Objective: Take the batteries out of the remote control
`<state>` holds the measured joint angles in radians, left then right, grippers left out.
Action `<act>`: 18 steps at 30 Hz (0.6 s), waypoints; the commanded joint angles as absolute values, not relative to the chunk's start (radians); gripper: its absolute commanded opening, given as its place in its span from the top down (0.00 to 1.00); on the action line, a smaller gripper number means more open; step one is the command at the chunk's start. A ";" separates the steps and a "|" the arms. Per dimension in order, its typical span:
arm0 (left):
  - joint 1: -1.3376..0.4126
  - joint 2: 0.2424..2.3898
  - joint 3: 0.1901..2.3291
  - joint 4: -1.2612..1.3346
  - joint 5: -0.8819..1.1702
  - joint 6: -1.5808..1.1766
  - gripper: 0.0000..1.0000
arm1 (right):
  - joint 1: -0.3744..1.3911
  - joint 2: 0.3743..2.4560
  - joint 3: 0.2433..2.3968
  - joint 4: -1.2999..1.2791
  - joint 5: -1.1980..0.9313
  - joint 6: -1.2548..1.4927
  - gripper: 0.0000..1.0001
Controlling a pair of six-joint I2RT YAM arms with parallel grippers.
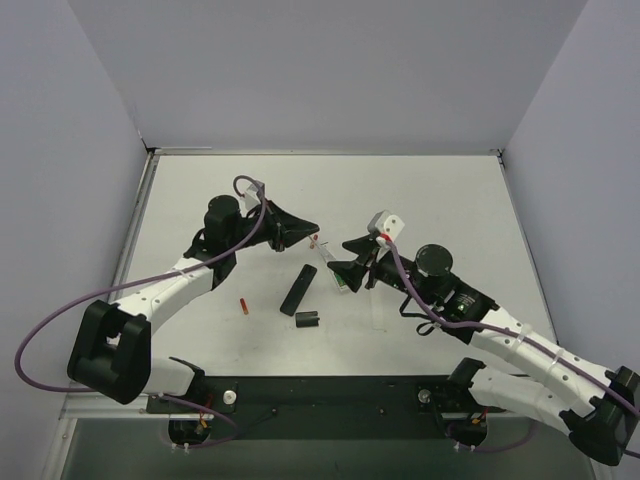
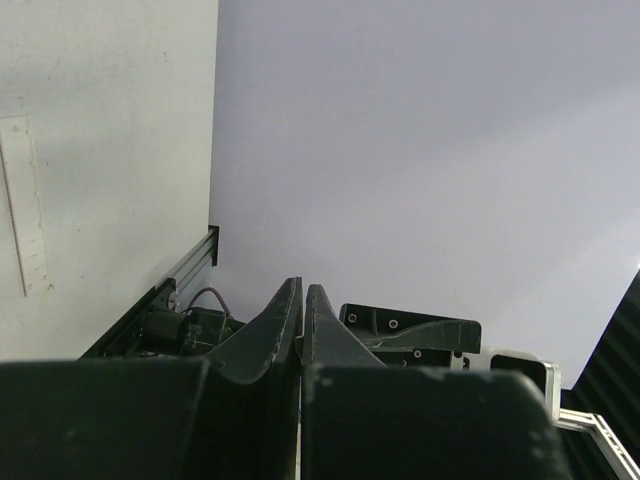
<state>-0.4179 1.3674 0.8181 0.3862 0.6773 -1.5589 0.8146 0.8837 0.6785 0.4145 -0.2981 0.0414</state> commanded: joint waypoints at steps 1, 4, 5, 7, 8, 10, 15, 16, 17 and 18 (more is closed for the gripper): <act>-0.420 1.318 0.790 0.466 0.654 -1.608 1.00 | 0.850 0.931 0.732 0.431 -0.225 -0.071 0.51; -0.420 1.310 0.779 0.466 0.655 -1.609 1.00 | 0.865 0.948 0.738 0.443 -0.209 -0.072 0.51; -0.420 1.309 0.779 0.460 0.655 -1.606 1.00 | 0.868 0.953 0.742 0.443 -0.204 -0.071 0.53; -0.422 1.304 0.773 0.454 0.650 -1.608 1.00 | 0.876 0.966 0.745 0.451 -0.196 -0.069 0.57; -0.423 1.301 0.773 0.454 0.649 -1.608 1.00 | 0.879 0.969 0.746 0.454 -0.186 -0.068 0.60; -0.423 1.302 0.772 0.456 0.649 -1.608 1.00 | 0.887 0.982 0.746 0.465 -0.183 -0.064 0.64; -0.429 1.305 0.770 0.471 0.649 -1.624 1.00 | 0.900 1.003 0.749 0.489 -0.170 -0.063 0.67; -0.430 1.305 0.772 0.471 0.650 -1.624 1.00 | 0.903 1.011 0.750 0.495 -0.167 -0.063 0.67; -0.431 1.307 0.773 0.469 0.650 -1.624 1.00 | 0.905 1.014 0.755 0.499 -0.163 -0.063 0.67; -0.433 1.310 0.772 0.469 0.653 -1.624 1.00 | 0.907 1.019 0.758 0.502 -0.153 -0.064 0.67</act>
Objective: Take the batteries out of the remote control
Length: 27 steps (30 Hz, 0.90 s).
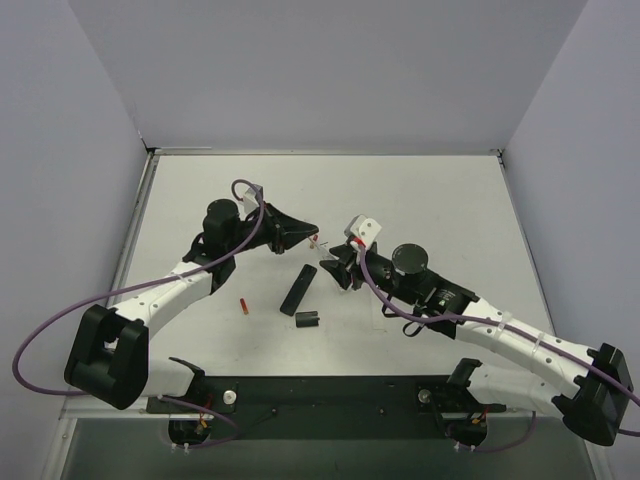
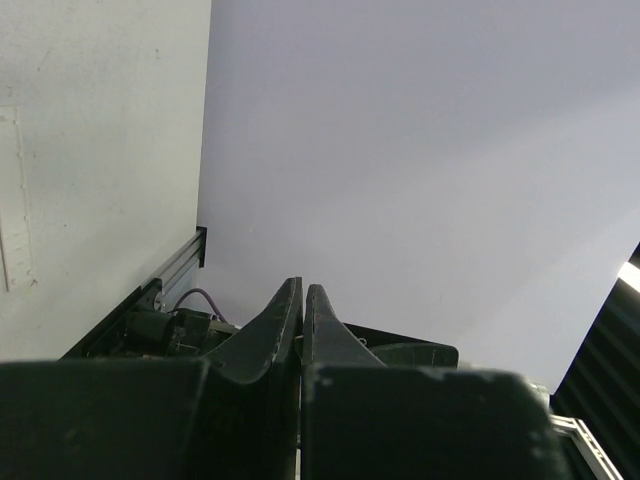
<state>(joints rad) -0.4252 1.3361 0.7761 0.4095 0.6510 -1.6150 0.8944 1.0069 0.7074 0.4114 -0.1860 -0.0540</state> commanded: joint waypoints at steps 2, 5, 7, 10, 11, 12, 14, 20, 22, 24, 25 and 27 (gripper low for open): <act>-0.434 1.313 0.764 0.477 0.658 -1.634 1.00 | 0.914 1.025 0.762 0.506 -0.135 -0.071 0.67; -0.434 1.313 0.753 0.491 0.655 -1.638 1.00 | 0.919 1.025 0.761 0.517 -0.114 -0.081 0.69; -0.434 1.310 0.747 0.491 0.652 -1.638 1.00 | 0.922 1.025 0.761 0.520 -0.109 -0.086 0.72; -0.434 1.316 0.747 0.497 0.660 -1.643 1.00 | 0.925 1.025 0.761 0.520 -0.100 -0.087 0.75; -0.434 1.321 0.747 0.503 0.664 -1.646 1.00 | 0.927 1.026 0.762 0.520 -0.098 -0.090 0.76; -0.434 1.327 0.749 0.517 0.666 -1.649 1.00 | 0.931 1.026 0.764 0.514 -0.092 -0.092 0.78; -0.436 1.330 0.750 0.522 0.673 -1.651 1.00 | 0.937 1.029 0.767 0.506 -0.077 -0.107 0.94; -0.436 1.365 0.814 0.508 0.730 -1.568 0.53 | 0.946 1.003 0.788 0.454 -0.003 -0.109 1.00; -0.437 1.393 0.860 0.419 0.773 -1.479 0.32 | 0.946 1.002 0.811 0.373 0.044 -0.112 1.00; -0.439 1.416 0.913 0.341 0.796 -1.424 0.32 | 0.945 0.999 0.840 0.295 0.076 -0.103 1.00; -0.439 1.420 0.923 0.316 0.798 -1.375 0.32 | 0.934 0.994 0.848 0.272 0.092 -0.095 1.00; -0.436 1.427 0.945 0.232 0.786 -1.326 0.32 | 0.908 0.988 0.879 0.176 0.112 -0.065 1.00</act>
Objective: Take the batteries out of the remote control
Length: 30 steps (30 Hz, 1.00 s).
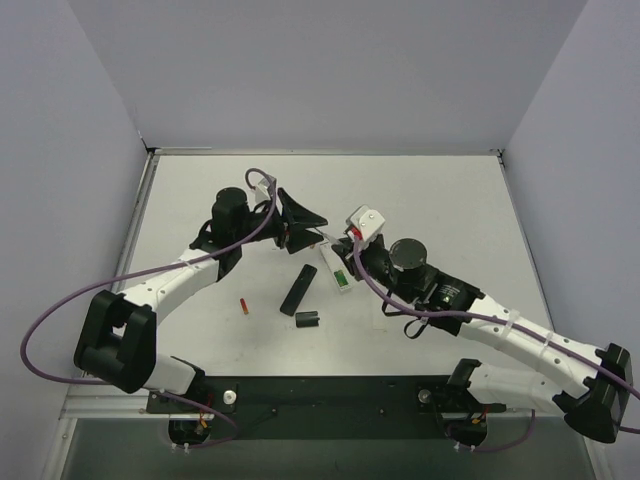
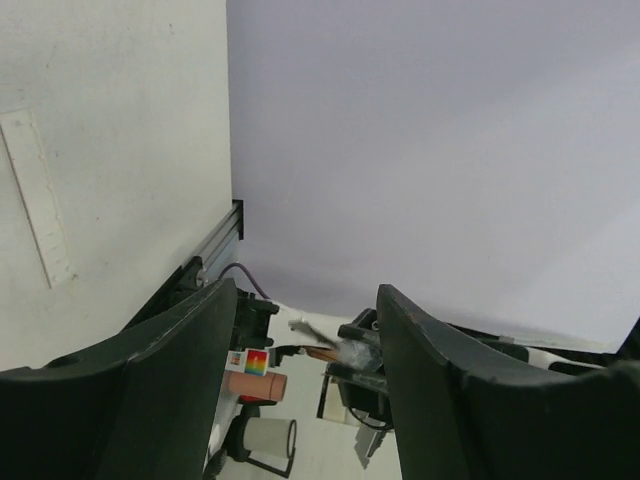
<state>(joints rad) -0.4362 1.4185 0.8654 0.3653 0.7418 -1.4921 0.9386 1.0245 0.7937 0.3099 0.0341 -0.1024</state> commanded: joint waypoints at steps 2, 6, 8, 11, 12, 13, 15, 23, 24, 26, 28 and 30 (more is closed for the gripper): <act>-0.434 1.431 0.951 0.183 0.772 -1.249 0.32 | 0.832 0.983 0.903 0.102 0.083 -0.002 1.00; -0.434 1.488 0.989 0.019 0.756 -1.105 0.32 | 0.697 0.959 0.914 -0.052 -0.023 0.052 1.00; -0.433 1.523 1.038 -0.072 0.713 -0.981 0.34 | 0.654 0.972 0.949 -0.118 -0.079 0.045 1.00; -0.430 1.571 1.126 -0.230 0.643 -0.816 0.34 | 0.578 1.047 1.026 -0.277 -0.139 0.014 1.00; -0.428 1.609 1.144 -0.282 0.635 -0.787 0.35 | 0.546 1.096 1.044 -0.346 -0.158 0.009 1.00; -0.423 1.629 1.173 -0.294 0.634 -0.744 0.36 | 0.534 1.124 1.089 -0.383 -0.175 0.008 1.00; -0.416 1.690 1.196 -0.321 0.635 -0.716 0.39 | 0.511 1.201 1.126 -0.469 -0.234 0.011 1.00; -0.411 1.882 1.301 -0.331 0.624 -0.692 0.44 | 0.505 1.394 1.224 -0.601 -0.364 0.069 1.00; -0.411 1.891 1.310 -0.331 0.620 -0.690 0.44 | 0.505 1.408 1.226 -0.601 -0.368 0.074 1.00; -0.411 1.914 1.318 -0.340 0.601 -0.683 0.44 | 0.505 1.420 1.232 -0.603 -0.397 0.078 1.00; -0.414 1.928 1.330 -0.353 0.568 -0.660 0.44 | 0.505 1.433 1.235 -0.603 -0.428 0.080 1.00; -0.416 1.948 1.328 -0.361 0.563 -0.660 0.44 | 0.503 1.448 1.238 -0.604 -0.449 0.078 1.00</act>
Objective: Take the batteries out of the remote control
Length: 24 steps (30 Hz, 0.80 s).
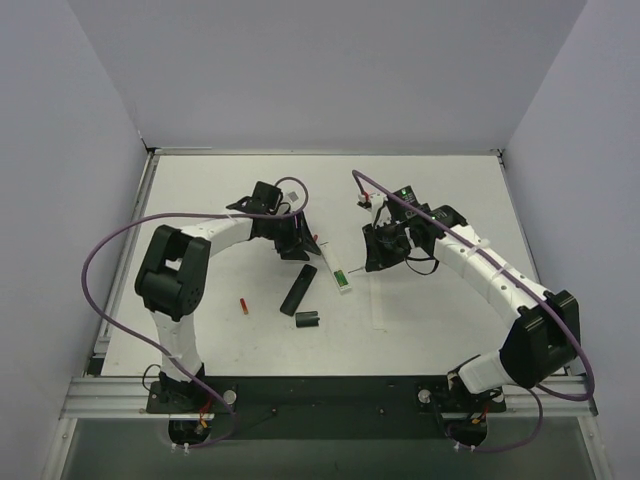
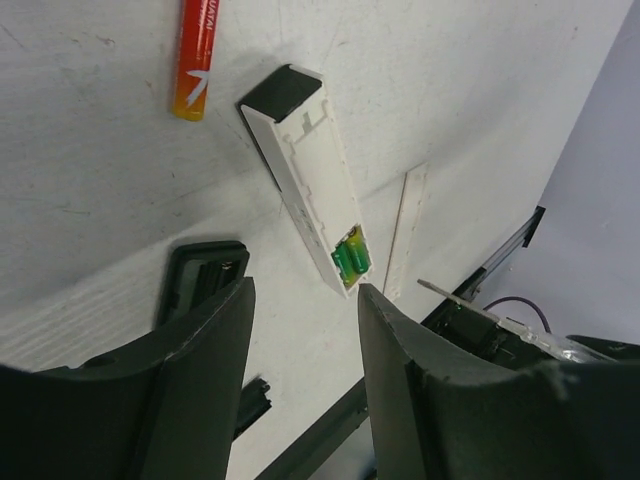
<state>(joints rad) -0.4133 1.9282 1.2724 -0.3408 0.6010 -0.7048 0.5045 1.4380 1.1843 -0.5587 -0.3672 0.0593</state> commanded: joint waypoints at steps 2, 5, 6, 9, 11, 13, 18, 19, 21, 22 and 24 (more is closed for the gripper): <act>-0.422 1.965 1.324 -0.338 0.577 -0.670 0.44 | 0.505 1.456 1.235 -0.604 -0.454 0.075 1.00; -0.437 1.983 1.333 -0.319 0.595 -0.689 0.44 | 0.505 1.473 1.229 -0.604 -0.460 0.074 1.00; -0.443 1.990 1.341 -0.319 0.597 -0.686 0.44 | 0.505 1.476 1.229 -0.604 -0.459 0.075 1.00; -0.465 2.013 1.379 -0.340 0.578 -0.669 0.44 | 0.505 1.479 1.230 -0.604 -0.440 0.074 1.00; -0.468 2.025 1.385 -0.345 0.574 -0.669 0.44 | 0.503 1.480 1.235 -0.604 -0.431 0.072 1.00; -0.469 2.028 1.382 -0.333 0.577 -0.675 0.44 | 0.505 1.485 1.239 -0.603 -0.433 0.064 1.00; -0.483 2.043 1.400 -0.321 0.586 -0.683 0.44 | 0.506 1.493 1.241 -0.595 -0.456 0.057 1.00; -0.486 2.046 1.405 -0.321 0.586 -0.681 0.44 | 0.506 1.493 1.238 -0.592 -0.459 0.049 1.00; -0.492 2.060 1.419 -0.325 0.586 -0.681 0.44 | 0.506 1.485 1.220 -0.575 -0.460 0.034 1.00; -0.494 2.074 1.425 -0.328 0.589 -0.680 0.44 | 0.506 1.479 1.210 -0.551 -0.451 0.017 1.00; -0.497 2.083 1.434 -0.327 0.589 -0.683 0.44 | 0.508 1.480 1.212 -0.549 -0.442 0.008 1.00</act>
